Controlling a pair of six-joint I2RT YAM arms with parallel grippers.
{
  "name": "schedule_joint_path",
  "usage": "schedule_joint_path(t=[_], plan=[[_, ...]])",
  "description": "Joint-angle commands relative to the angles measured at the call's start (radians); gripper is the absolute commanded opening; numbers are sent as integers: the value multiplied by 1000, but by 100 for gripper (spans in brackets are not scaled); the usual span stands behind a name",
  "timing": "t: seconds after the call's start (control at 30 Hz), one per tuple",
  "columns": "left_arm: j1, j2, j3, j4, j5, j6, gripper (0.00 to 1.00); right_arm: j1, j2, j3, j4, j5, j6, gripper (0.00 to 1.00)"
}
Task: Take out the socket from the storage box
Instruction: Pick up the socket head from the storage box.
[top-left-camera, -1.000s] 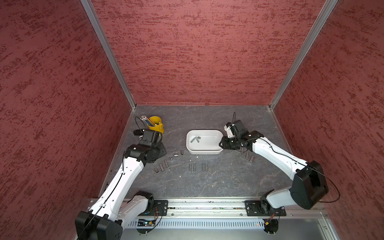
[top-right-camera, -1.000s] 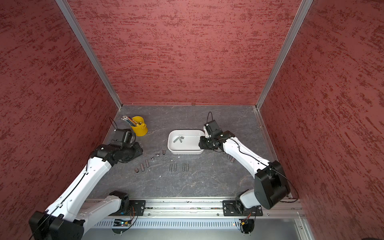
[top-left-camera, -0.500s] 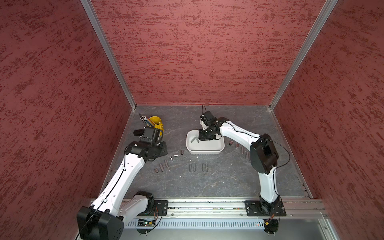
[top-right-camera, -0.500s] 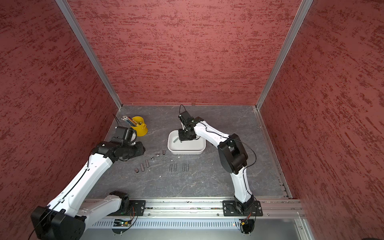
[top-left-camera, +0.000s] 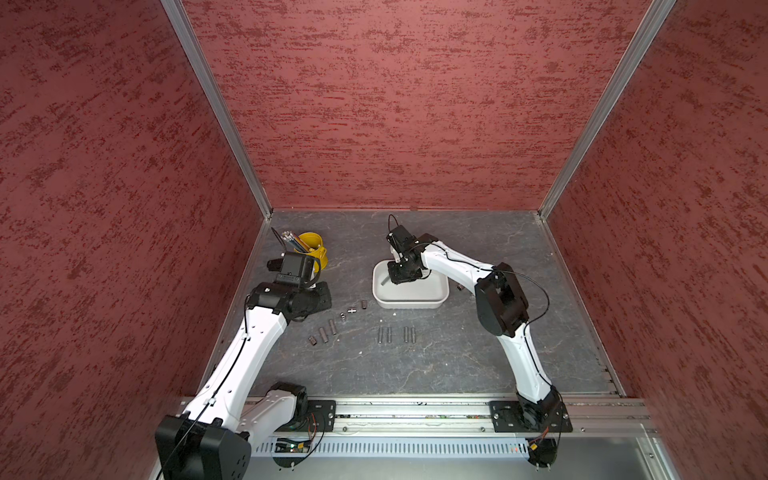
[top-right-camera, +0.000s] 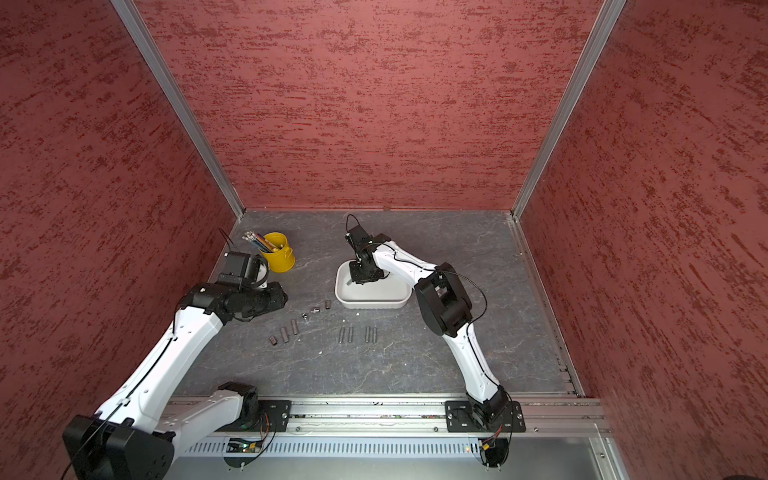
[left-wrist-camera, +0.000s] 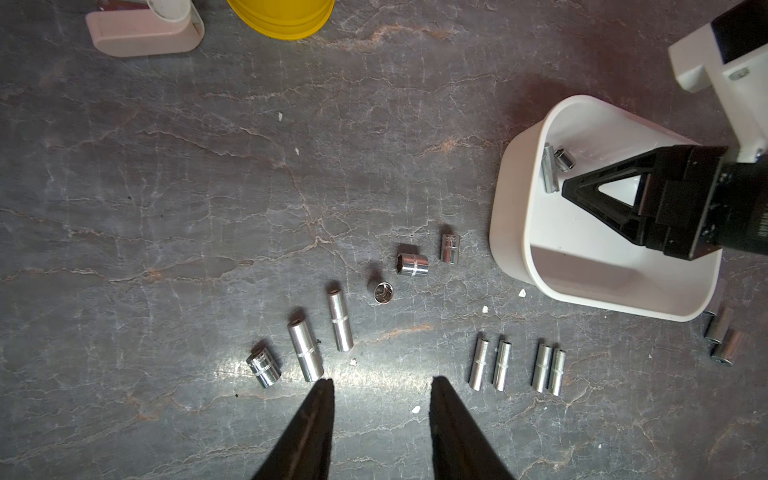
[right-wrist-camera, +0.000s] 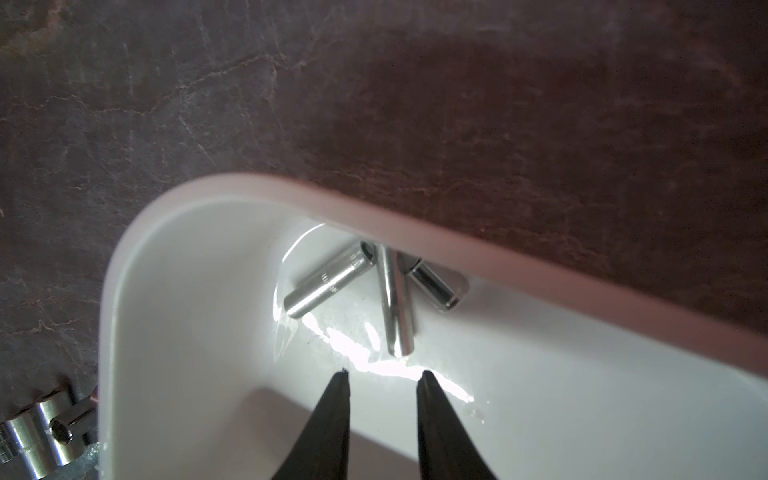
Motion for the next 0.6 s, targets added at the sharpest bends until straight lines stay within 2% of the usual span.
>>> schedule_joint_path(t=[0.0,0.57], plan=[[8,-4,-7,16,8,15,41,2,36,52,-33,23,-19,30],[19,5,-7,13,5,13,41,10,177,180,-90,119,-64,26]])
